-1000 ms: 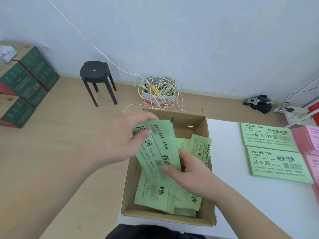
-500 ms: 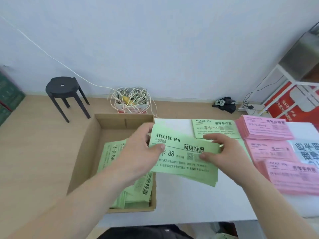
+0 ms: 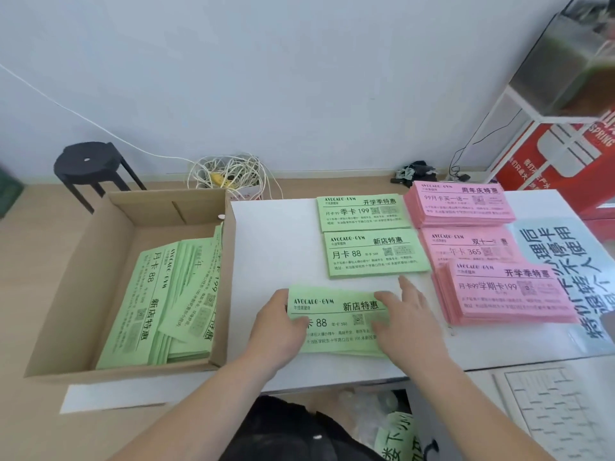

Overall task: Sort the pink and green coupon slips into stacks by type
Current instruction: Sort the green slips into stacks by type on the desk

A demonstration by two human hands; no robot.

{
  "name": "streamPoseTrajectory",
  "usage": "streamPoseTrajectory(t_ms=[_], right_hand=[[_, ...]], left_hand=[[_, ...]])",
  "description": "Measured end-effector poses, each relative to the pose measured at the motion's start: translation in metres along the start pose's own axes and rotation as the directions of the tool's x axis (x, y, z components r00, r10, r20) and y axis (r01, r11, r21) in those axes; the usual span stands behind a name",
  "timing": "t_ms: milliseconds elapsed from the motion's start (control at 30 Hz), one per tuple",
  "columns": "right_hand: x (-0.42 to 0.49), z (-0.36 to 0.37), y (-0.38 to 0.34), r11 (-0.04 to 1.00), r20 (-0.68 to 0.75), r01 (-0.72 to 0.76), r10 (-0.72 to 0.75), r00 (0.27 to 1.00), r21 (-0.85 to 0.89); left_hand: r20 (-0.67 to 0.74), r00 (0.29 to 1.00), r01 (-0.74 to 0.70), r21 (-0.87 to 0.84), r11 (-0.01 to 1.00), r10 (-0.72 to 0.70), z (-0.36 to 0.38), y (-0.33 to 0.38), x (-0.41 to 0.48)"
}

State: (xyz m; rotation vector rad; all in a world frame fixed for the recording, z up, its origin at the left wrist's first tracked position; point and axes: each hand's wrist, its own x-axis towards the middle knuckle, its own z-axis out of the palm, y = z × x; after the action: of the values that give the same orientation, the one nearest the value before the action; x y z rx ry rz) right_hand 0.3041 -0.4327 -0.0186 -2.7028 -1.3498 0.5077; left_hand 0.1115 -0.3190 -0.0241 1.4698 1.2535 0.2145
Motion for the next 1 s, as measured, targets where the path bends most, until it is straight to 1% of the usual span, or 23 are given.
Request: streamPoseTrajectory(t_ms=[67,133,200,267,333,367,433,467,500,533,600,633,667,700,767,867,900,933,967,1000], right_hand=[[-0.012,0.007,-0.008,0.991,0.014,0.108,-0.110,0.994,0.077],[-0.015,0.012,-0.013,0.969,0.047,0.172,-0.183,0.982,0.179],[-0.016,0.013,-0.019,0.966,0.062,0.166,-0.181,0.982,0.197],[-0.016,0.006,-0.024,0.962,0.103,0.107,-0.137,0.985,0.253],[-0.014,-0.003,-0.029,0.939,0.173,0.052,-0.117,0.978,0.341],[-0.013,-0.006,-0.030,0.932,0.193,0.034,-0.110,0.975,0.362],[-0.012,-0.005,-0.032,0.922,0.179,0.016,-0.092,0.980,0.388],[-0.012,-0.003,-0.031,0.920,0.161,-0.006,-0.062,0.985,0.391],[-0.012,0.000,-0.030,0.922,0.153,-0.035,-0.027,0.988,0.385],[-0.012,0.002,-0.029,0.924,0.146,-0.050,-0.006,0.989,0.379],[-0.010,0.007,-0.022,0.924,0.117,-0.040,-0.005,0.993,0.380],[-0.009,0.008,-0.019,0.924,0.104,-0.030,-0.011,0.995,0.381],[-0.008,0.009,-0.017,0.925,0.097,-0.027,-0.010,0.995,0.379],[-0.006,0.009,-0.017,0.925,0.094,-0.031,-0.005,0.996,0.379],[-0.006,0.007,-0.020,0.924,0.088,-0.039,0.006,0.996,0.380],[-0.008,0.006,-0.026,0.937,0.072,-0.033,0.009,0.997,0.348],[-0.008,0.007,-0.028,0.940,0.065,-0.030,0.008,0.998,0.339],[-0.009,0.008,-0.028,0.941,0.061,-0.028,0.007,0.998,0.337],[-0.010,0.008,-0.029,0.940,0.057,-0.024,0.005,0.998,0.341],[-0.011,0.008,-0.030,0.937,0.056,-0.020,0.001,0.998,0.350]], left_hand=[[-0.052,0.999,-0.007,0.042,0.999,0.009,0.005,-0.007,-0.001],[-0.098,0.995,-0.026,0.081,0.996,0.034,0.009,-0.012,-0.002],[-0.097,0.993,-0.055,0.155,0.986,0.071,0.017,-0.016,-0.008],[-0.076,0.987,-0.116,0.261,0.958,0.140,0.025,-0.016,-0.025],[0.011,0.966,-0.242,0.387,0.890,0.258,0.036,-0.012,-0.044],[0.071,0.950,-0.306,0.416,0.856,0.304,0.042,-0.009,-0.054],[0.189,0.919,-0.392,0.344,0.853,0.346,0.053,-0.009,-0.069],[0.219,0.912,-0.399,0.272,0.875,0.348,0.055,-0.009,-0.074],[0.221,0.913,-0.389,0.214,0.896,0.344,0.056,-0.011,-0.076],[0.185,0.920,-0.376,0.182,0.908,0.344,0.054,-0.013,-0.077],[-0.004,0.946,-0.318,0.164,0.934,0.323,0.047,-0.019,-0.072],[-0.102,0.953,-0.269,0.146,0.952,0.285,0.043,-0.022,-0.068],[-0.166,0.962,-0.202,0.101,0.974,0.217,0.039,-0.023,-0.064],[-0.194,0.972,-0.132,0.025,0.991,0.134,0.036,-0.024,-0.060],[-0.171,0.985,-0.009,-0.153,0.988,-0.017,0.031,-0.024,-0.055],[-0.179,0.980,0.029,-0.303,0.953,-0.087,0.026,-0.016,-0.052],[-0.198,0.976,0.021,-0.320,0.947,-0.089,0.023,-0.013,-0.053],[-0.209,0.976,0.000,-0.299,0.954,-0.065,0.022,-0.010,-0.054],[-0.208,0.978,-0.039,-0.234,0.972,-0.011,0.022,-0.007,-0.058],[-0.181,0.981,-0.095,-0.127,0.987,0.071,0.024,-0.005,-0.063]])
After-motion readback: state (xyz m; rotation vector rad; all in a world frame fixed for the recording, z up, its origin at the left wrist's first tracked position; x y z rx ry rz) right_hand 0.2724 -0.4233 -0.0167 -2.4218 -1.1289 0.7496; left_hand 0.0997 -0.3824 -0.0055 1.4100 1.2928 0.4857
